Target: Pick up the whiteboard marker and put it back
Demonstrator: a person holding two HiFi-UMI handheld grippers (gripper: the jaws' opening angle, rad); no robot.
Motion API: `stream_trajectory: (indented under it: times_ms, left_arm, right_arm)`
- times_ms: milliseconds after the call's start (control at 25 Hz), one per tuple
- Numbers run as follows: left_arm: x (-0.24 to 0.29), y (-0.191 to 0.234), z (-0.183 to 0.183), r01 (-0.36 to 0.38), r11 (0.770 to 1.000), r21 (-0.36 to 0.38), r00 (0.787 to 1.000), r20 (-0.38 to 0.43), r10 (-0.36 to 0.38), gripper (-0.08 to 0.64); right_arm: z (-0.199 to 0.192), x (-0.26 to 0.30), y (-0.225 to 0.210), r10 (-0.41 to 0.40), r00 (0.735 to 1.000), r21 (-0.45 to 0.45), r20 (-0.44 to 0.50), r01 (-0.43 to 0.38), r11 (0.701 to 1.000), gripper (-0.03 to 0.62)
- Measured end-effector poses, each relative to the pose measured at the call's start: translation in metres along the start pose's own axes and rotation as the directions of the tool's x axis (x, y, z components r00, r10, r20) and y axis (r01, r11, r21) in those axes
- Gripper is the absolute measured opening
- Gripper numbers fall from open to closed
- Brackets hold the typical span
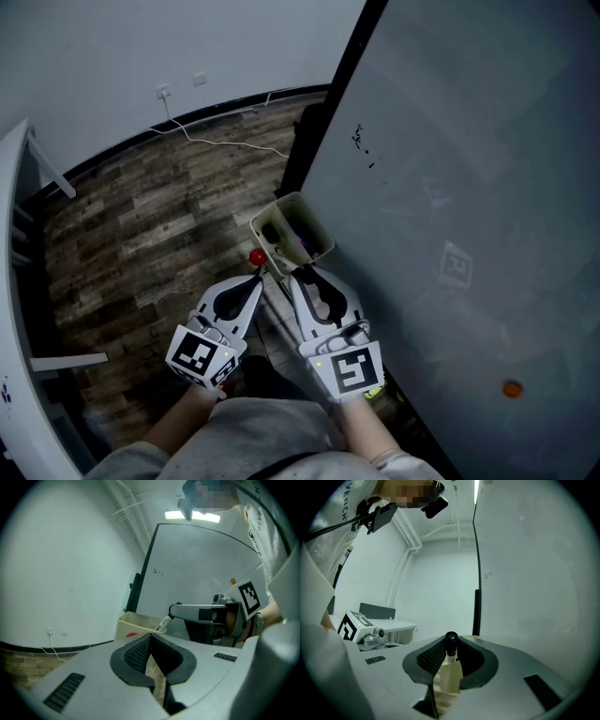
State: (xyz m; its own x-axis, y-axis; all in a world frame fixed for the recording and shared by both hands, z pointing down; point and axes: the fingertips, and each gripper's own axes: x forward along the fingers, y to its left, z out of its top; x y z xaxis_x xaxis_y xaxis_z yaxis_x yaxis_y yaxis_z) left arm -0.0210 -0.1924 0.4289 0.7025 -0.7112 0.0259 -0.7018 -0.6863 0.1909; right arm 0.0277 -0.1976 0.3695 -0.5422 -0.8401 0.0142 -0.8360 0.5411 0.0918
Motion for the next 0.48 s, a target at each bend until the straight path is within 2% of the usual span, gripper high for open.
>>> stream_trajectory:
  times_ms: [480]
  left_arm:
    - [-0.004, -0.01, 0.006, 0.017, 1.0, 0.0, 1.0, 0.006, -0.017, 0.015]
  right_arm:
    - [0.016, -0.009, 0.001, -0.002, 1.0, -0.025, 0.013, 0.003, 1.0, 0.084]
